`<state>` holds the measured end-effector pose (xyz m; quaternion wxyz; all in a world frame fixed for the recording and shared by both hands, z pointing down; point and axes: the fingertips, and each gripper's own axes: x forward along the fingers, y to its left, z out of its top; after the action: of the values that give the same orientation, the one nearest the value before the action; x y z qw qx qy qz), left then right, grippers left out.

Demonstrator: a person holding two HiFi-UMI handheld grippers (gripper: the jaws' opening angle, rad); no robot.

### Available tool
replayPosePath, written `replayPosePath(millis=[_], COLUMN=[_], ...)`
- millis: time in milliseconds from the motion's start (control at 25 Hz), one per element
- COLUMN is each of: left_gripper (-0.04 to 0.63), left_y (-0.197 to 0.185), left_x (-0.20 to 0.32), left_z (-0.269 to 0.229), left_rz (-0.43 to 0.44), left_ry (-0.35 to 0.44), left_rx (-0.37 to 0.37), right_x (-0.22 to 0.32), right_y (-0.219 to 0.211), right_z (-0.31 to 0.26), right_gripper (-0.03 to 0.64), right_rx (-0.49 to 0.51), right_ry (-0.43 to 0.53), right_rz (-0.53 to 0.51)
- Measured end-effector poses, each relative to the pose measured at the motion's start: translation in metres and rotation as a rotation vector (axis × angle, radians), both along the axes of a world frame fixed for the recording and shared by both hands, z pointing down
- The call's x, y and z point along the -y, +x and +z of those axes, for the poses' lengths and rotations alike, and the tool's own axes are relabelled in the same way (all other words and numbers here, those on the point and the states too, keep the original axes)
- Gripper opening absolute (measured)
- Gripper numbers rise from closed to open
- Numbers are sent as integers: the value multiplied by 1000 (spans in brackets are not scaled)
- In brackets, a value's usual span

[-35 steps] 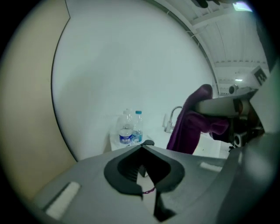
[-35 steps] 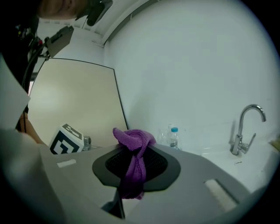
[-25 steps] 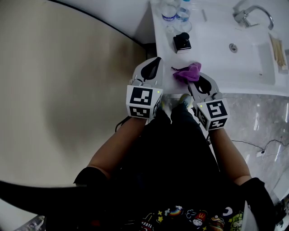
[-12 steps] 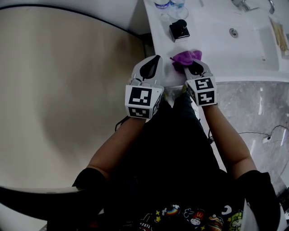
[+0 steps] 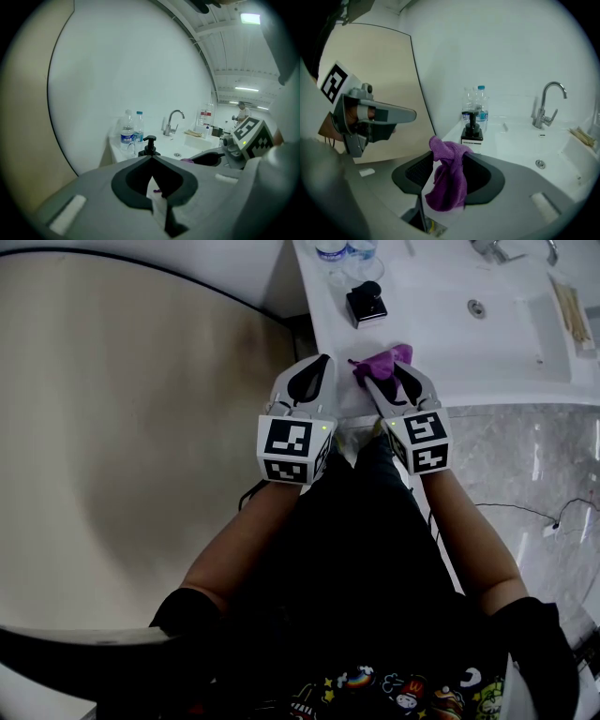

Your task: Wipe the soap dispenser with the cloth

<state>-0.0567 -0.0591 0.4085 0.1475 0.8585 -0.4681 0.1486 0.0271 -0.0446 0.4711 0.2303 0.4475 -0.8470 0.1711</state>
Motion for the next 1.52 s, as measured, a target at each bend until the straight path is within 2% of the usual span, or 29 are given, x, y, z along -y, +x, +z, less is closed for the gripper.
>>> replayPosePath(millis=[200,480,640,720,960,1040,1320,1400,1520], left_gripper=[0,0,0,0,0,0,0,0,0], left_y=[6,10,9,6,7,12,27,29,30], left_x=[-1,-4,-7,-9,-4,0,14,16,17], left_z=[-8,-14,-11,-11,-25,-37,-102,-120,-136], left_rz=[17,31,34,32,40,53,106,114,125], left_ry=[14,26,19,18,43,71,216,250,281], left_rx=[-15,-21,-11,-8,-23,-38,-103,-121,-133], right_x=[-11,-3,12,14,7,7,9,10,12], right_y=[4,12,8,5,2,3,7,8,7], right_z=[-30,-3,-19,-38,-101,-123,-186,-197,-204], right_gripper=[247,307,307,283,125,92,47,23,23], right_rx=[44,21,48,67,107,119,138,132,124], right_ry=[45,-1,49,95,231,278,423,449,462], right_rz=[42,74,94,99,119,139,171,178,181])
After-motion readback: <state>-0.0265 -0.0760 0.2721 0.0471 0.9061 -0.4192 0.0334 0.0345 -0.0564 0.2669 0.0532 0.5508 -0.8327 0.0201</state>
